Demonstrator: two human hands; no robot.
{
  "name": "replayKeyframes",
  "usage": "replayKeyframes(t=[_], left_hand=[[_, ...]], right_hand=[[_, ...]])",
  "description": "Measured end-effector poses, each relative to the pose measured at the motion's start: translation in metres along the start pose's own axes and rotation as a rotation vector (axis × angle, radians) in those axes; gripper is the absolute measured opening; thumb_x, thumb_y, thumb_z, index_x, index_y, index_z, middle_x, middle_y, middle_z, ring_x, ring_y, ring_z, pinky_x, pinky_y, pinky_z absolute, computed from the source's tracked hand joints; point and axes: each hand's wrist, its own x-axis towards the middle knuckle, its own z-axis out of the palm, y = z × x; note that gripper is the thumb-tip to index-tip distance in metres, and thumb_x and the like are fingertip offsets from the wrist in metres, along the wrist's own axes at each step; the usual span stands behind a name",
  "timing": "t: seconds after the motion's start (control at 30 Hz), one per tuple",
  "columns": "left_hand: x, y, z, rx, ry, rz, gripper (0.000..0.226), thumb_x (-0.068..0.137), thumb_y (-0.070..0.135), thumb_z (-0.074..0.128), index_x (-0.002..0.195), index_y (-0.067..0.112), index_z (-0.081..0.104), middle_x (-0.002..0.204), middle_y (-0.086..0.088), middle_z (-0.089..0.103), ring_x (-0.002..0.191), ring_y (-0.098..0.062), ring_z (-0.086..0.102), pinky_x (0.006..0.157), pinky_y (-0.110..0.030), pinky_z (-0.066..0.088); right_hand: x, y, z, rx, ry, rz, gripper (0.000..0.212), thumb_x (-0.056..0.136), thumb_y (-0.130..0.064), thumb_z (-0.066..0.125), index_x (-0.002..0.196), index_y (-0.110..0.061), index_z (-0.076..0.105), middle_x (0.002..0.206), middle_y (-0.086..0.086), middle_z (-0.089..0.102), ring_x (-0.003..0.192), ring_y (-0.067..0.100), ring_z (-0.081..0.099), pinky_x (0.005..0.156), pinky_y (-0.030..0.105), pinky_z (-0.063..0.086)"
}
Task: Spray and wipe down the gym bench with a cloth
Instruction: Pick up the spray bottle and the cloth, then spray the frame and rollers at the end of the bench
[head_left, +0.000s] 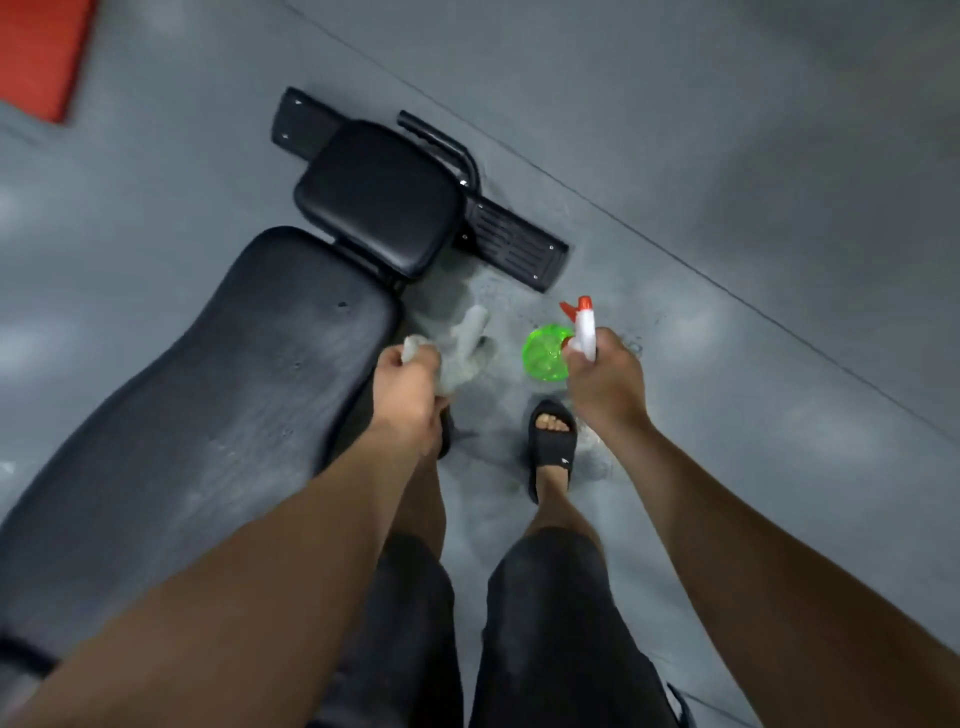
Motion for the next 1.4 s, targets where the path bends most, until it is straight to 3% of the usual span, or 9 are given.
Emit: replayKeyframes(t=[0.07,0.2,0.33,0.53,0.87,1.0,1.17,1.27,1.4], left_hand=[[-0.036,0.007,-0.037,-0.057,0.057,-0.005,0.015,0.093,0.021,0.059,0.105,0.016,0.052,0.09,-0.014,0.062,0.063,-0.023,0.058,0.051,-0.03,0.049],[-0.09,0.006,-0.108,-0.14,0.134,0.058,0.007,0.101,0.015,0.05,0.107,0.015,0.053,0.101,-0.014,0.067,0.076,-0.019,0.07,0.06,-0.035,0.06],[-0.145,-0.006,-0.175,-0.269,0.214,0.089,0.013,0.101,0.026,0.055,0.106,0.015,0.06,0.104,-0.013,0.068,0.084,-0.022,0.068,0.069,-0.039,0.057],[-0.229,-0.051,-0.259,-0.6,0.252,0.116,0.028,0.087,0.024,0.059,0.113,0.012,0.06,0.115,-0.015,0.072,0.107,-0.032,0.071,0.098,-0.059,0.053],[-0.328,-0.169,-0.401,-0.733,0.654,0.218,0.016,0.098,0.016,0.057,0.103,0.023,0.071,0.09,0.009,0.075,0.08,-0.001,0.069,0.068,-0.016,0.053],[-0.366,-0.213,-0.467,-0.777,0.757,0.21,0.015,0.098,0.019,0.056,0.097,0.012,0.07,0.082,0.002,0.07,0.067,-0.004,0.062,0.057,-0.018,0.05],[-0.401,-0.273,-0.553,-0.823,0.76,0.128,0.021,0.083,0.026,0.045,0.087,0.024,0.066,0.086,-0.007,0.073,0.078,-0.03,0.069,0.051,-0.03,0.042],[-0.421,-0.298,-0.594,-0.799,0.724,0.185,0.019,0.087,0.022,0.048,0.093,0.022,0.066,0.083,-0.003,0.07,0.072,-0.022,0.065,0.056,-0.029,0.045],[-0.444,-0.326,-0.647,-0.696,0.711,0.318,0.016,0.093,0.011,0.055,0.097,0.022,0.067,0.086,0.005,0.07,0.078,-0.009,0.063,0.07,-0.028,0.052]], right_hand=[[-0.032,-0.024,-0.009,-0.012,-0.053,-0.096,0.014,0.098,-0.028,0.059,0.1,-0.014,0.063,0.084,0.007,0.065,0.082,0.03,0.061,0.066,0.033,0.04],[-0.084,-0.07,-0.029,-0.072,-0.168,-0.282,0.013,0.098,-0.024,0.058,0.101,-0.014,0.066,0.087,0.007,0.067,0.081,0.025,0.059,0.065,0.029,0.036],[-0.131,-0.113,-0.039,-0.19,-0.264,-0.482,0.016,0.098,-0.025,0.06,0.099,-0.01,0.064,0.085,0.009,0.066,0.082,0.03,0.062,0.072,0.038,0.049],[-0.217,-0.16,-0.019,-0.403,-0.494,-0.773,0.016,0.099,-0.027,0.058,0.107,-0.015,0.066,0.09,0.003,0.065,0.084,0.022,0.06,0.07,0.032,0.043],[-0.404,-0.168,0.078,-0.732,-0.814,-1.169,0.015,0.098,-0.036,0.06,0.096,-0.021,0.063,0.077,-0.003,0.061,0.074,0.021,0.06,0.065,0.036,0.046],[-0.486,-0.159,0.121,-0.787,-0.896,-1.309,0.012,0.096,-0.028,0.066,0.097,-0.016,0.069,0.085,0.0,0.055,0.08,0.02,0.056,0.071,0.034,0.043],[-0.584,-0.145,0.182,-0.792,-0.942,-1.428,0.015,0.095,-0.025,0.069,0.105,-0.015,0.071,0.105,-0.003,0.05,0.096,0.015,0.054,0.085,0.022,0.039],[-0.647,-0.143,0.209,-0.788,-1.048,-1.417,0.006,0.099,-0.028,0.062,0.102,-0.032,0.065,0.094,-0.016,0.061,0.092,0.014,0.059,0.075,0.018,0.041],[-0.73,-0.141,0.236,-0.738,-1.113,-1.426,0.007,0.094,-0.043,0.064,0.097,-0.037,0.066,0.09,-0.006,0.068,0.085,0.016,0.062,0.08,0.036,0.051]])
